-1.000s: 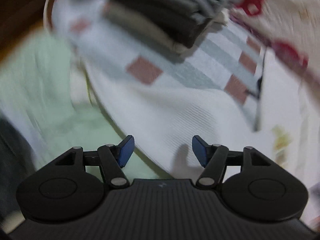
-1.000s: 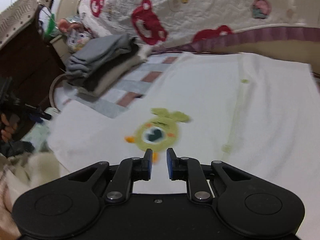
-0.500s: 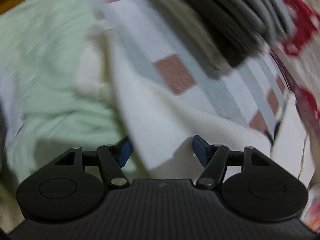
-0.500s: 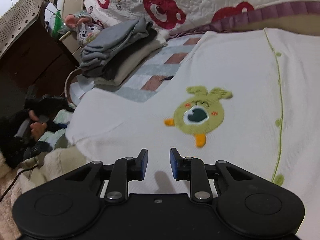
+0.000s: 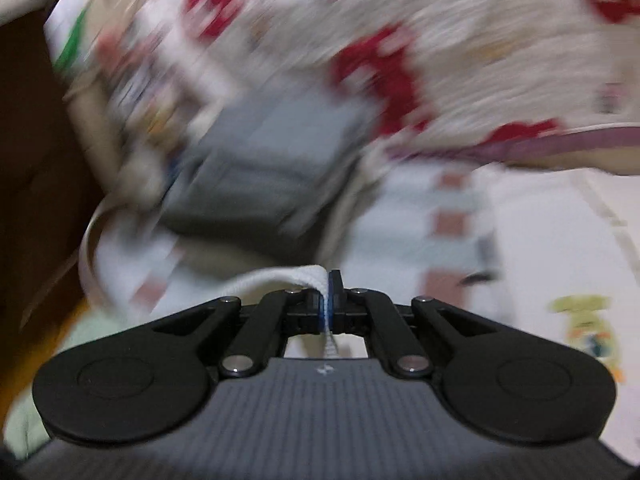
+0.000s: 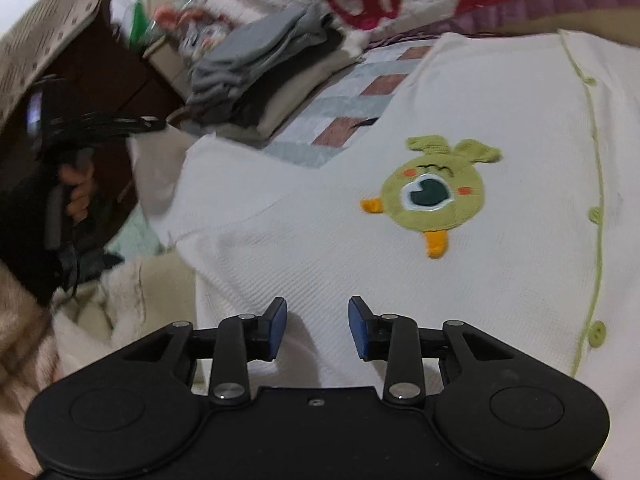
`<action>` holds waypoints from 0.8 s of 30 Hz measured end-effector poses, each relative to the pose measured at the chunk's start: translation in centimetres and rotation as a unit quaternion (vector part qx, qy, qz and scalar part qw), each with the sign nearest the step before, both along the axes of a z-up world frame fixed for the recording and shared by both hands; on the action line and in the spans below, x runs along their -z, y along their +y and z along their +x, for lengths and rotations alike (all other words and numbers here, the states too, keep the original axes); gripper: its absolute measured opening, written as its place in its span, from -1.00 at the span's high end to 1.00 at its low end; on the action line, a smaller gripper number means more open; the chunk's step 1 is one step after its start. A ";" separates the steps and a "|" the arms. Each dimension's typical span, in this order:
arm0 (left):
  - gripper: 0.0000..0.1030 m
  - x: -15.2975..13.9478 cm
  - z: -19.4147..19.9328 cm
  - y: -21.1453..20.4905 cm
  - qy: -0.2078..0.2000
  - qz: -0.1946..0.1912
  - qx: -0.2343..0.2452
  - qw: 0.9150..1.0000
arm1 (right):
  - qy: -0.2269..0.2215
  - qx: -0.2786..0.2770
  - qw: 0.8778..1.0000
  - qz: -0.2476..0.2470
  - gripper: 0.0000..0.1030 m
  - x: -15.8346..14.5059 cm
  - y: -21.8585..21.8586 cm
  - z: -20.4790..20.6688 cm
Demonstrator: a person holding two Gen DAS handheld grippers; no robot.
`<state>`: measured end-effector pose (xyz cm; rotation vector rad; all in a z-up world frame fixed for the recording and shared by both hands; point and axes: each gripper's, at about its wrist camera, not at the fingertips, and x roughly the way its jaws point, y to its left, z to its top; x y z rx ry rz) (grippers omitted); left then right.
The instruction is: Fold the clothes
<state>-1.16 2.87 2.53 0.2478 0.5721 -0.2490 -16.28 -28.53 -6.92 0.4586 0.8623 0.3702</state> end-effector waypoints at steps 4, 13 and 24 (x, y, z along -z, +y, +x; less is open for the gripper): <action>0.98 -3.1 -3.9 -5.8 0.000 -0.064 0.117 0.991 | -0.005 0.070 0.997 0.016 0.24 -1.0 -4.1 -0.9; 0.28 3.2 -6.4 -16.0 0.232 -0.116 0.245 0.934 | 0.019 0.163 0.986 0.015 0.19 -0.8 -10.3 -4.2; -0.26 2.6 -6.9 -7.8 0.190 -0.045 0.160 0.968 | 0.039 0.132 0.991 0.006 0.18 -0.7 -9.1 -2.0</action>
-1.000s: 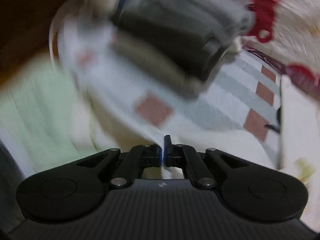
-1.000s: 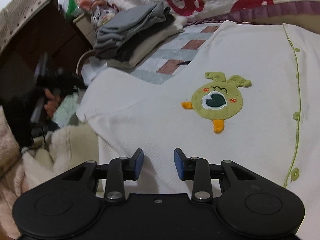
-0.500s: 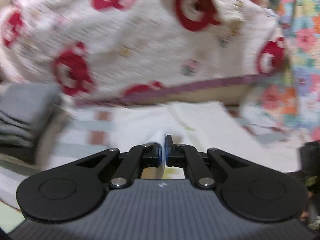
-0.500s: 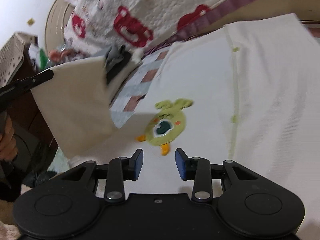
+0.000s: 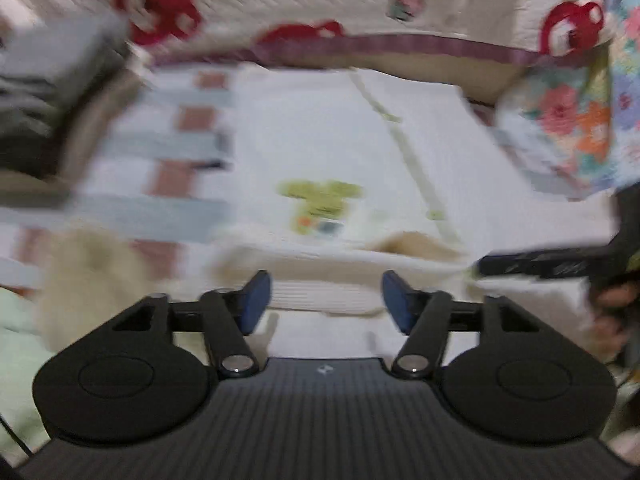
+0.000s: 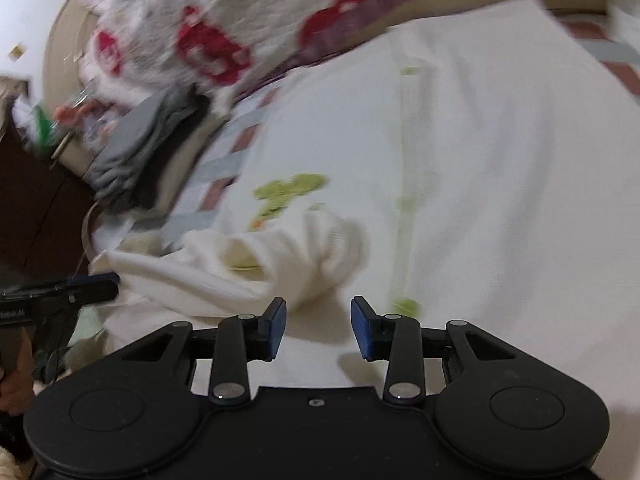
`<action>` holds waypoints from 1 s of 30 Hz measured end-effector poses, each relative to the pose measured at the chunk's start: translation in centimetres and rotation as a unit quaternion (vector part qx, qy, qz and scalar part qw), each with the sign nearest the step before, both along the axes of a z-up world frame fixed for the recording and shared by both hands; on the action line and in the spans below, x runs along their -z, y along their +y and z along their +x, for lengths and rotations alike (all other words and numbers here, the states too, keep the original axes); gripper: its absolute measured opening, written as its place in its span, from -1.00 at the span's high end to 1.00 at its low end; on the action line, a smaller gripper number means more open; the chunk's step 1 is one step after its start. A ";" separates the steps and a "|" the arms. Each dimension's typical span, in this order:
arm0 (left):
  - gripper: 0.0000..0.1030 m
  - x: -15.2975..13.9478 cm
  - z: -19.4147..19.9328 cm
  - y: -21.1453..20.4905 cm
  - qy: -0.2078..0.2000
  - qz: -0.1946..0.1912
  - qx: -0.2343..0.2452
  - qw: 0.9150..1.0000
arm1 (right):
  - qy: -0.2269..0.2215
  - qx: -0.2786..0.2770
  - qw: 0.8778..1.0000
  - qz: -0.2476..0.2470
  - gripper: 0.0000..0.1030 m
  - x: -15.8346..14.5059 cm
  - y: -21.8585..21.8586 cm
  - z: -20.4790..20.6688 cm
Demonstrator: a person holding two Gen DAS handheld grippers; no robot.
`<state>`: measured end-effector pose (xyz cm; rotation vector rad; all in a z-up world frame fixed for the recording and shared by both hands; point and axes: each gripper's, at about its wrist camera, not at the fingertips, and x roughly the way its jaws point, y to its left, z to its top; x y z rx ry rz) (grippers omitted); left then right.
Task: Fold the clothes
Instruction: 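Grasp the garment hem with the right tool while the left tool grasps it too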
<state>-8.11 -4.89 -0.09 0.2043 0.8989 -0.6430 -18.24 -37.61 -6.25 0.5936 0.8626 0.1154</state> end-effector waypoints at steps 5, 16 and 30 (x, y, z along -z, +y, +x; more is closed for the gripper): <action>-0.26 1.7 0.5 2.5 -0.030 0.073 -0.071 0.994 | -0.047 -0.096 0.983 -0.148 -0.06 -4.2 4.6 3.7; -0.27 3.3 1.1 1.9 0.014 0.017 -0.086 0.996 | 0.005 -0.094 0.986 -0.136 0.87 2.6 3.7 8.8; -0.30 4.1 0.0 -4.1 0.036 0.065 0.000 0.997 | -0.107 0.213 0.968 -0.073 0.86 -2.0 -6.2 -4.7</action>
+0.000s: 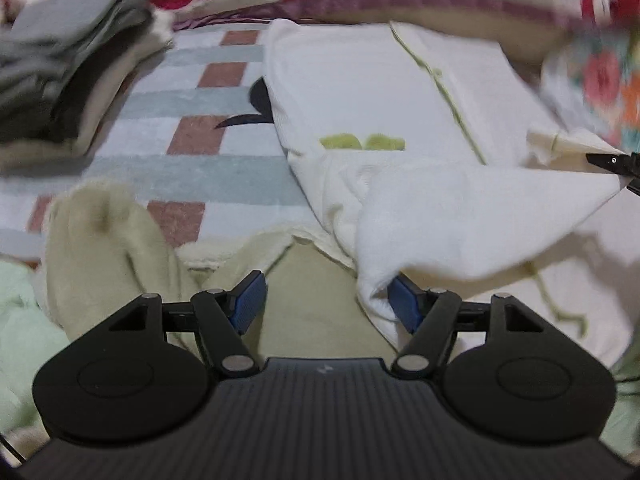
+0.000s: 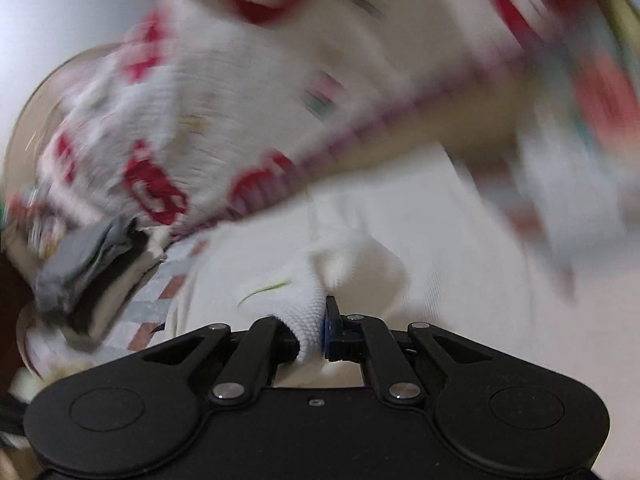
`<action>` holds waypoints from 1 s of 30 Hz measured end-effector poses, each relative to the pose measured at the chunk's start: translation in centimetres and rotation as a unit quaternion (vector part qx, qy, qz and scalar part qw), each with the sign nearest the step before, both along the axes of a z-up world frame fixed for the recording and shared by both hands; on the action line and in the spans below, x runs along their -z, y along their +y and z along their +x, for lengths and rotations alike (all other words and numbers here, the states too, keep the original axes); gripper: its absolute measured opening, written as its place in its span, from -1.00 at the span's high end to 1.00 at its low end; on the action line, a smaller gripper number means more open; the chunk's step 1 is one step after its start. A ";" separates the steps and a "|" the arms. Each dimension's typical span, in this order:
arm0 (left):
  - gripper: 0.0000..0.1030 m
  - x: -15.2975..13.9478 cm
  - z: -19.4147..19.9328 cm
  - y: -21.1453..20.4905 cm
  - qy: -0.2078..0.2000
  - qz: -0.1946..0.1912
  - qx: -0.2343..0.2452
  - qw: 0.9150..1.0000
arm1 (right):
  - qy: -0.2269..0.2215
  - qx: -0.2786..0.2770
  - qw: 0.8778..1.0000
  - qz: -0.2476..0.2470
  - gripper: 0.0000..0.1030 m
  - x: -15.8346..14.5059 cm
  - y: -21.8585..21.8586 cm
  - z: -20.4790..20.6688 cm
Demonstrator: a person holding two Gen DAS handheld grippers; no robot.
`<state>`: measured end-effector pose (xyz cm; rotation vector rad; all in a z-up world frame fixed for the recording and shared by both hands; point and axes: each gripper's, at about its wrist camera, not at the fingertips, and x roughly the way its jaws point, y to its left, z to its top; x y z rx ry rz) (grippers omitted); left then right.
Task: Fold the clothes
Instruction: 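Grasp the garment hem with the right tool while the left tool grasps it too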
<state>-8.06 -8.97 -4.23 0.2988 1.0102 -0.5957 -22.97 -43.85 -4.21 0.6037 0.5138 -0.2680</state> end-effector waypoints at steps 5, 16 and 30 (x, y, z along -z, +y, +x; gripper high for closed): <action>-0.30 0.3 -0.4 -1.8 -0.004 0.009 0.033 0.999 | 0.046 0.044 0.992 0.113 0.80 5.9 -1.4 -1.2; 0.65 3.3 -1.6 -6.3 -0.090 0.123 0.127 0.980 | 0.077 0.059 0.987 0.126 0.47 7.0 -1.2 -1.2; 0.91 -1.5 -4.5 2.4 -0.154 -0.008 -0.069 0.986 | 0.093 0.033 0.988 0.122 0.85 8.8 1.7 -2.9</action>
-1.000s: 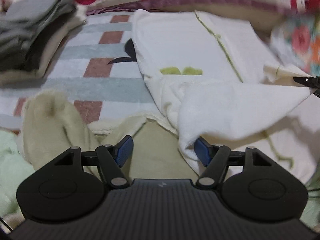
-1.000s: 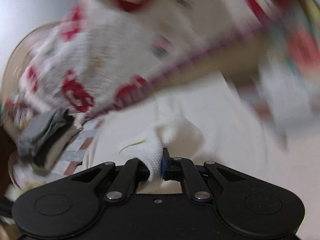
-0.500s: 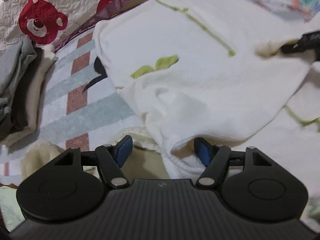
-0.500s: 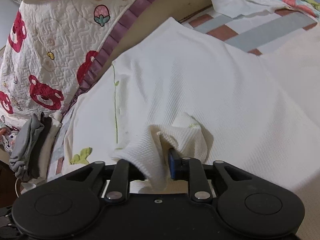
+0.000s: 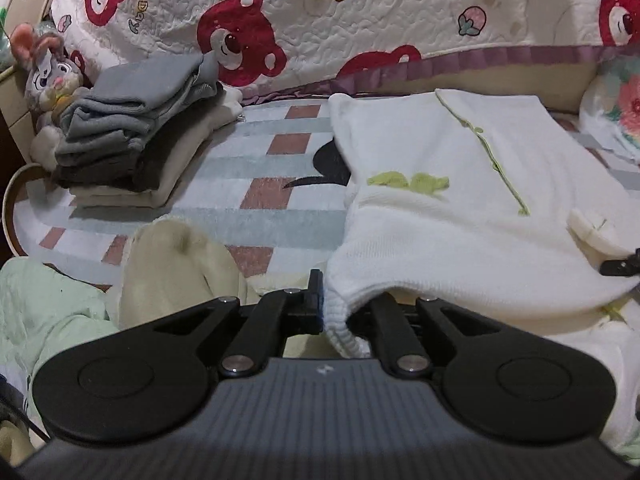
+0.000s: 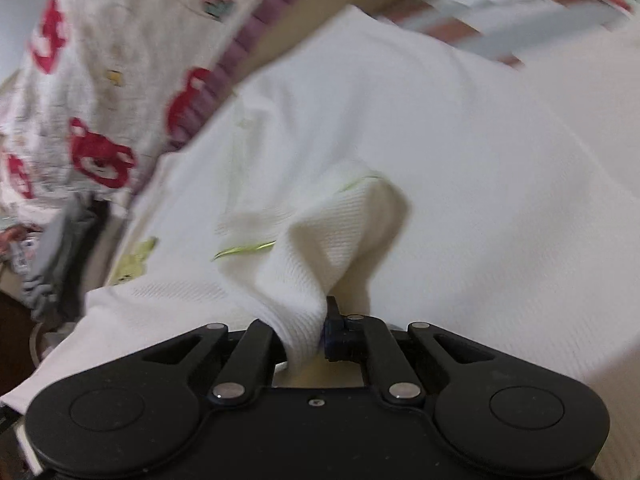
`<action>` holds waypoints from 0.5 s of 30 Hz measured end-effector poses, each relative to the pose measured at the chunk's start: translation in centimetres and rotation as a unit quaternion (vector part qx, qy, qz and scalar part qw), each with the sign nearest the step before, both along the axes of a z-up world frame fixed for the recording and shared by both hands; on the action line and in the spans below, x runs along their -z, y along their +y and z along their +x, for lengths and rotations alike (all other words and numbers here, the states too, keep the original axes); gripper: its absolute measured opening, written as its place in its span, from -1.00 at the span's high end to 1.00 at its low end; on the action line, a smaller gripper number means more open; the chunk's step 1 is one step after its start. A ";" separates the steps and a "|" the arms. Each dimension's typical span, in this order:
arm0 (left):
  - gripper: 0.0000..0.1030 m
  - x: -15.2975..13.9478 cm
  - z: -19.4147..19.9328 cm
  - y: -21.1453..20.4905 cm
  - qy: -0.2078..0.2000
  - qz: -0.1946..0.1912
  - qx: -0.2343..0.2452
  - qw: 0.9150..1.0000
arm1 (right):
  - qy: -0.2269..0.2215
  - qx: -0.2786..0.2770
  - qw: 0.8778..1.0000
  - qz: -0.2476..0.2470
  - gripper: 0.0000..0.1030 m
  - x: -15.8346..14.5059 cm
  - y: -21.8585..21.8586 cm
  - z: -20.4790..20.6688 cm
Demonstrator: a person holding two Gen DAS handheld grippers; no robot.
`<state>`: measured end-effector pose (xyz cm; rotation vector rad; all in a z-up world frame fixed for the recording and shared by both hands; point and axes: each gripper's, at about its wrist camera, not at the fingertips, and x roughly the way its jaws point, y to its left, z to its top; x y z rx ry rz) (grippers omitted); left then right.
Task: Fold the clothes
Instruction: 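Grasp the garment hem with the right tool while the left tool grasps it too, then open both tools and release the cream garment hem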
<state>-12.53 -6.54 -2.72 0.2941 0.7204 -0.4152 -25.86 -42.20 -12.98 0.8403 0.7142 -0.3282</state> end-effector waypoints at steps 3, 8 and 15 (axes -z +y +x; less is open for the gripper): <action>0.83 -0.1 0.0 -0.1 -0.007 -0.003 -0.001 1.000 | 0.022 0.003 0.998 -0.053 0.60 -0.6 0.2 -0.2; 0.58 0.1 0.3 1.3 0.012 -0.031 -0.025 0.999 | 0.072 -0.060 0.985 -0.142 0.18 -1.7 0.9 1.4; 0.30 0.1 0.6 1.6 0.022 -0.033 -0.041 0.998 | 0.126 -0.158 0.926 -0.318 0.07 -3.0 5.4 3.5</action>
